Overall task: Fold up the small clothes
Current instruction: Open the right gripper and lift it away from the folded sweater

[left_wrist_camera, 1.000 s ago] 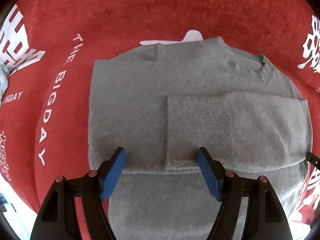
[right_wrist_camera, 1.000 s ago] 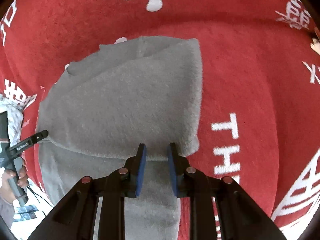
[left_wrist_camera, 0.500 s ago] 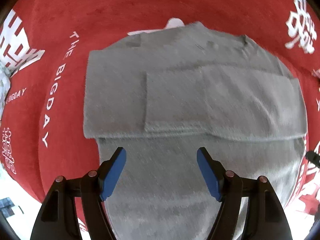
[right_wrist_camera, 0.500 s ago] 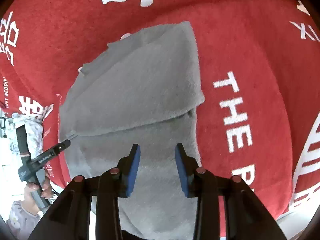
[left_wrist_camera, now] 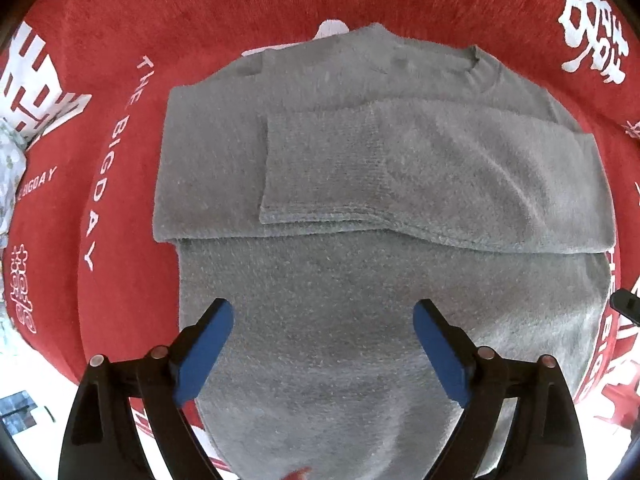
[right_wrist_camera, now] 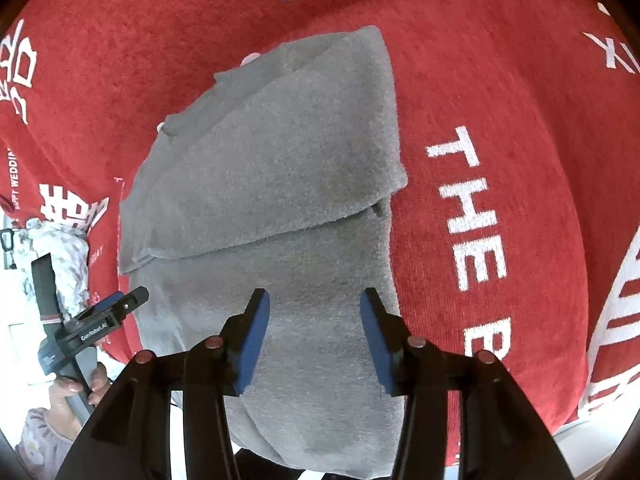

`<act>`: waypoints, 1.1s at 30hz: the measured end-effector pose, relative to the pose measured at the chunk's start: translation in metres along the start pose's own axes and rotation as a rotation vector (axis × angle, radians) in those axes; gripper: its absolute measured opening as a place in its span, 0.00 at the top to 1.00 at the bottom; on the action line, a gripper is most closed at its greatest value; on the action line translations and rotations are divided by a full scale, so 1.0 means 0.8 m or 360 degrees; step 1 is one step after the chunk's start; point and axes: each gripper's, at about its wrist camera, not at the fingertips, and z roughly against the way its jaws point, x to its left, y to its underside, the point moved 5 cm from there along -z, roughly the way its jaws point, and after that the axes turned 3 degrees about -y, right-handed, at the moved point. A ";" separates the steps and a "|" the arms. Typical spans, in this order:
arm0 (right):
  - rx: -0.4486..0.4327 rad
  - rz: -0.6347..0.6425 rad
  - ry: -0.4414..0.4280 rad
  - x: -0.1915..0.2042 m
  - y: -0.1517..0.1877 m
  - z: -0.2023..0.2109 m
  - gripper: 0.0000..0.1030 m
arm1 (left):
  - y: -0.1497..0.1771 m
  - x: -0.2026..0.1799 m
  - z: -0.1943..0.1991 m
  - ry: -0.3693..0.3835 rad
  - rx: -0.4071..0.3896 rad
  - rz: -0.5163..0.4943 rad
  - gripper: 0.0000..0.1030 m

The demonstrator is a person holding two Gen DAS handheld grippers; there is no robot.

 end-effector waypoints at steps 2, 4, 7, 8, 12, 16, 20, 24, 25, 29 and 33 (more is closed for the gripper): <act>0.0011 0.0006 -0.0008 0.001 0.000 -0.001 0.47 | 0.003 -0.004 0.002 -0.0003 0.0008 0.0009 0.10; 0.0018 0.0015 -0.0019 0.003 0.000 -0.002 0.42 | 0.005 -0.008 0.004 -0.0019 0.0014 0.0012 0.00; 0.0034 0.0041 -0.0036 0.005 0.002 -0.005 0.41 | 0.010 -0.015 0.008 -0.0028 0.0013 0.0003 0.00; 0.0042 0.0049 -0.0040 0.005 0.002 -0.005 0.40 | 0.012 -0.017 0.008 -0.0032 0.0014 0.0001 0.00; 0.0023 0.0067 -0.0167 0.009 0.005 0.000 0.16 | 0.017 -0.023 0.008 -0.0040 0.0023 -0.0011 0.00; 0.0030 0.0120 -0.0233 0.016 0.007 0.005 0.16 | 0.023 -0.025 0.006 -0.0036 0.0046 0.0012 0.00; 0.0031 0.0159 -0.0239 0.018 0.012 0.006 0.15 | 0.027 -0.030 0.005 -0.0060 0.0044 0.0008 0.00; 0.0046 0.0135 -0.0291 0.018 0.016 0.006 0.06 | 0.032 -0.034 0.002 -0.0028 0.0077 -0.0007 0.00; 0.0064 0.0126 -0.0302 0.018 0.018 0.004 0.00 | 0.033 -0.035 0.003 -0.0027 0.0077 -0.0008 0.00; 0.0160 0.0137 -0.0252 0.015 0.027 -0.007 0.00 | 0.037 -0.038 0.004 -0.0024 0.0092 -0.0005 0.00; 0.0178 0.0147 -0.0203 0.013 0.033 -0.011 0.00 | 0.042 -0.041 0.005 -0.0024 0.0109 0.0011 0.00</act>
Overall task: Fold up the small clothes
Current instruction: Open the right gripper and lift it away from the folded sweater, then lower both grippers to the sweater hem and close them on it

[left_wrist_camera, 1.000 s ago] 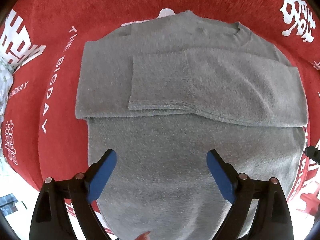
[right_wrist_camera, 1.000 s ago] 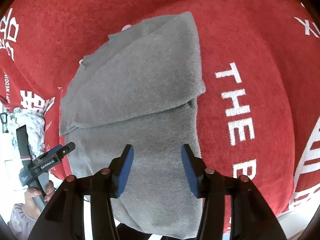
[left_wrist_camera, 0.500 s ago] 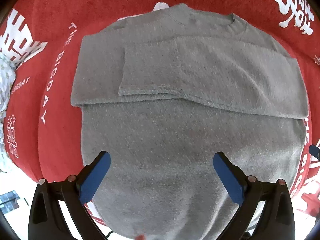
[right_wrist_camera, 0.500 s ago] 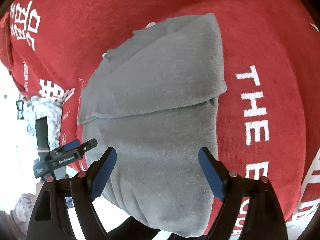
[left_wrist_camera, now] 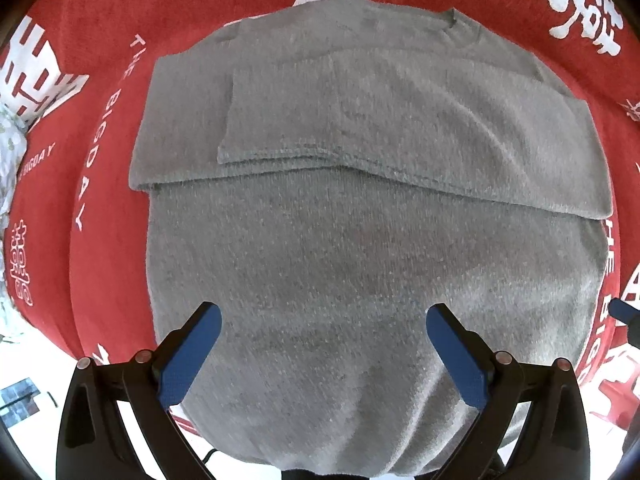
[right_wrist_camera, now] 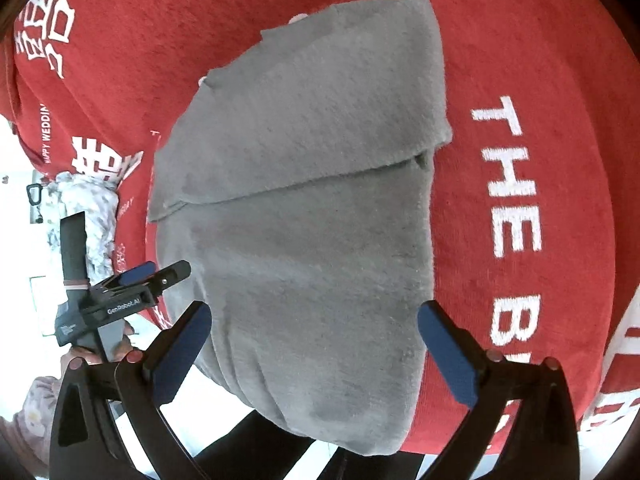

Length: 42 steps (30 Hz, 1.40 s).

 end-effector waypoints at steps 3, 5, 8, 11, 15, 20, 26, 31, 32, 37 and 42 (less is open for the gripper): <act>0.0017 -0.0056 -0.0016 -0.008 0.001 -0.002 0.00 | 0.003 -0.001 0.000 -0.0005 0.0004 0.0000 0.00; 0.0024 -0.0081 -0.0034 -0.011 0.003 -0.003 0.00 | 0.007 -0.004 0.001 -0.0007 0.0010 0.0001 0.00; 0.0046 -0.0084 -0.0036 -0.012 0.006 -0.006 0.00 | 0.012 -0.007 0.003 -0.0003 0.0016 0.0007 0.00; 0.0069 -0.0080 -0.0047 -0.012 0.008 -0.006 0.00 | 0.018 -0.009 0.005 -0.0002 0.0014 0.0019 0.00; 0.0100 -0.0136 -0.0113 -0.017 0.008 -0.008 0.00 | 0.029 -0.011 0.006 -0.0008 0.0015 0.0050 0.00; 0.0145 -0.0113 -0.0108 -0.018 0.015 -0.014 0.00 | 0.045 -0.009 0.004 -0.0003 0.0024 0.0086 0.00; 0.0165 -0.0112 -0.0103 -0.014 0.024 -0.021 0.00 | 0.071 -0.001 0.007 0.0005 0.0029 0.0104 0.00; 0.0147 -0.0122 -0.0117 -0.009 0.039 -0.027 0.00 | 0.097 0.017 0.003 0.0018 0.0007 0.0092 0.00; 0.0144 -0.0121 -0.0122 -0.008 0.044 -0.028 0.00 | 0.102 0.024 0.001 0.0026 0.0002 0.0092 0.00; 0.0147 -0.0126 -0.0188 0.000 0.092 -0.036 0.00 | 0.149 0.060 -0.011 0.0055 0.0010 0.0114 0.00; 0.0253 -0.0118 -0.0151 -0.007 0.161 -0.059 0.00 | 0.213 0.100 -0.033 0.0163 0.0043 0.0161 0.00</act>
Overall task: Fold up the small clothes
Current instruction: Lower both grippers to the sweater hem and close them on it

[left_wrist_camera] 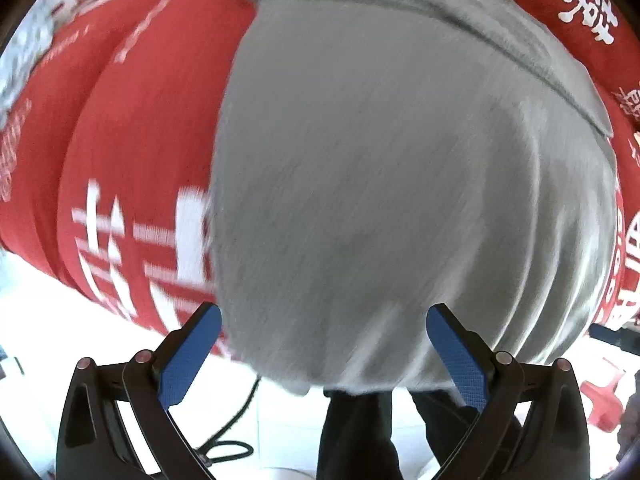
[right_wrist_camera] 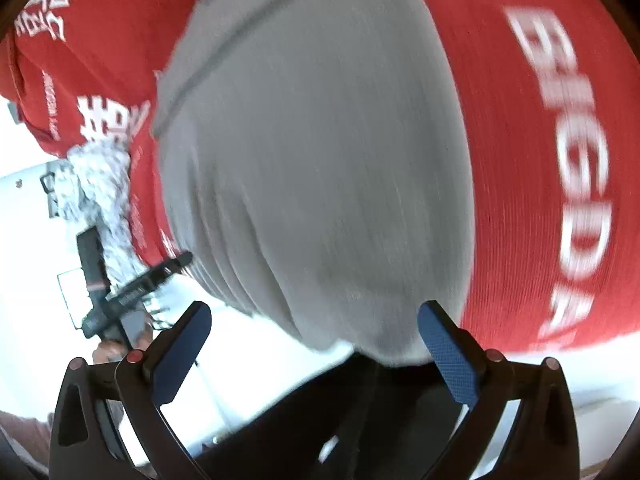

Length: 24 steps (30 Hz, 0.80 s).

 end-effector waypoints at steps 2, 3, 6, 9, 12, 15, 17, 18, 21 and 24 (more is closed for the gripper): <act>0.0027 -0.0011 0.0053 -0.015 0.023 -0.014 0.00 | 0.023 0.016 -0.013 0.0019 0.0027 0.0010 0.00; 0.0025 -0.0012 0.0099 -0.027 0.033 -0.021 0.00 | 0.031 0.022 -0.019 0.0020 0.0041 0.0013 0.00; 0.0007 -0.0014 0.0164 -0.051 0.047 -0.035 0.00 | 0.054 0.036 -0.038 0.0038 0.0069 0.0023 0.00; 0.0008 0.0010 0.0168 -0.061 0.050 -0.050 0.00 | 0.068 0.040 -0.057 0.0104 0.0106 0.0056 0.00; 0.0033 0.0042 0.0139 -0.058 0.053 -0.066 0.00 | 0.076 0.043 -0.068 0.0192 0.0109 0.0088 0.00; 0.0017 0.0092 0.0047 -0.036 0.059 -0.076 0.00 | 0.080 0.013 -0.064 0.0208 0.0073 0.0087 0.00; -0.0020 0.0113 -0.0012 -0.022 0.057 -0.076 0.00 | 0.080 0.006 -0.055 0.0262 0.0046 0.0088 0.14; -0.0035 0.0095 -0.0040 -0.017 0.055 -0.076 0.00 | 0.070 0.003 -0.050 0.0288 0.0057 0.0089 0.22; -0.0055 -0.0020 -0.0077 -0.021 0.051 -0.072 0.32 | 0.068 -0.006 -0.036 0.0347 0.0052 0.0060 0.60; -0.0101 -0.0172 -0.0128 -0.032 0.053 -0.062 0.90 | 0.055 -0.011 -0.021 0.0496 0.0069 0.0031 0.88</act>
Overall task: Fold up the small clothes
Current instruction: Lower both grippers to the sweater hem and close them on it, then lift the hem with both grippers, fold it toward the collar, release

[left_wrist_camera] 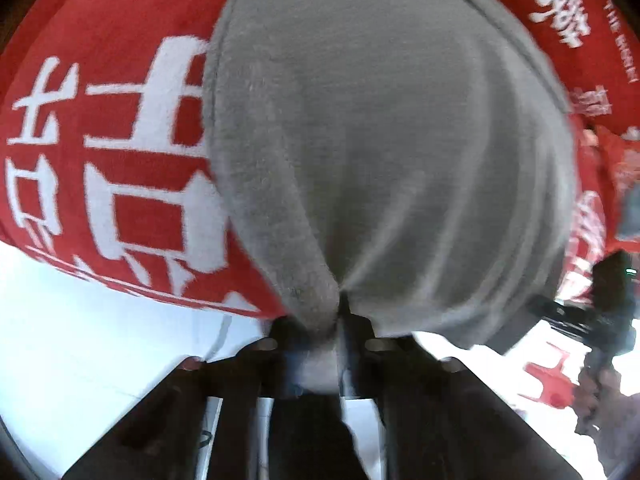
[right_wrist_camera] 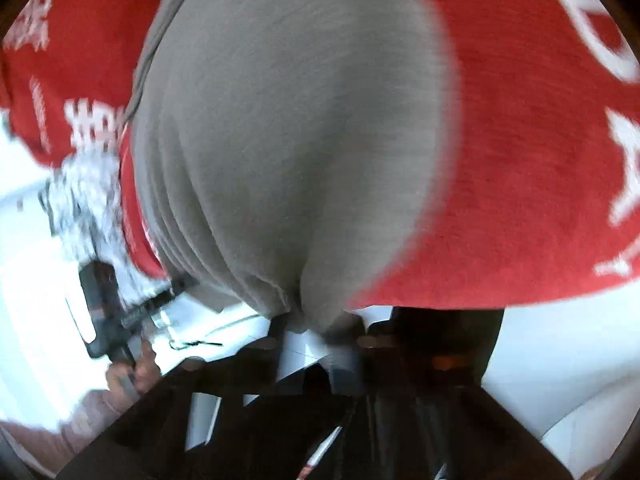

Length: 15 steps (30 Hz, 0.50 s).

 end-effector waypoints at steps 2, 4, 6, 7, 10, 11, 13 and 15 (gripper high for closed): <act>-0.0021 -0.0015 -0.0089 0.006 0.001 0.011 0.90 | -0.004 -0.007 0.018 0.0082 -0.0018 -0.0020 0.88; -0.0037 -0.0011 -0.0180 0.021 0.002 0.023 0.90 | -0.014 -0.014 0.043 0.0154 -0.0067 -0.0036 0.88; -0.0080 -0.0009 -0.0313 0.044 -0.005 0.036 0.90 | -0.031 -0.022 0.071 0.0226 -0.0138 -0.0028 0.88; -0.0112 -0.0009 -0.0378 0.056 -0.011 0.044 0.90 | -0.044 -0.026 0.085 0.0252 -0.0175 -0.0016 0.88; -0.0216 -0.0010 -0.0535 0.086 -0.043 0.065 0.90 | -0.087 -0.033 0.110 0.0250 -0.0276 -0.0025 0.88; -0.0244 -0.0007 -0.0577 0.095 -0.054 0.072 0.90 | -0.105 -0.035 0.116 0.0247 -0.0312 -0.0039 0.88; -0.0293 0.0006 -0.0653 0.113 -0.087 0.082 0.90 | -0.144 -0.040 0.123 0.0226 -0.0372 -0.0059 0.88; -0.0336 -0.0005 -0.0675 0.124 -0.125 0.087 0.90 | -0.180 -0.037 0.117 0.0187 -0.0420 -0.0054 0.88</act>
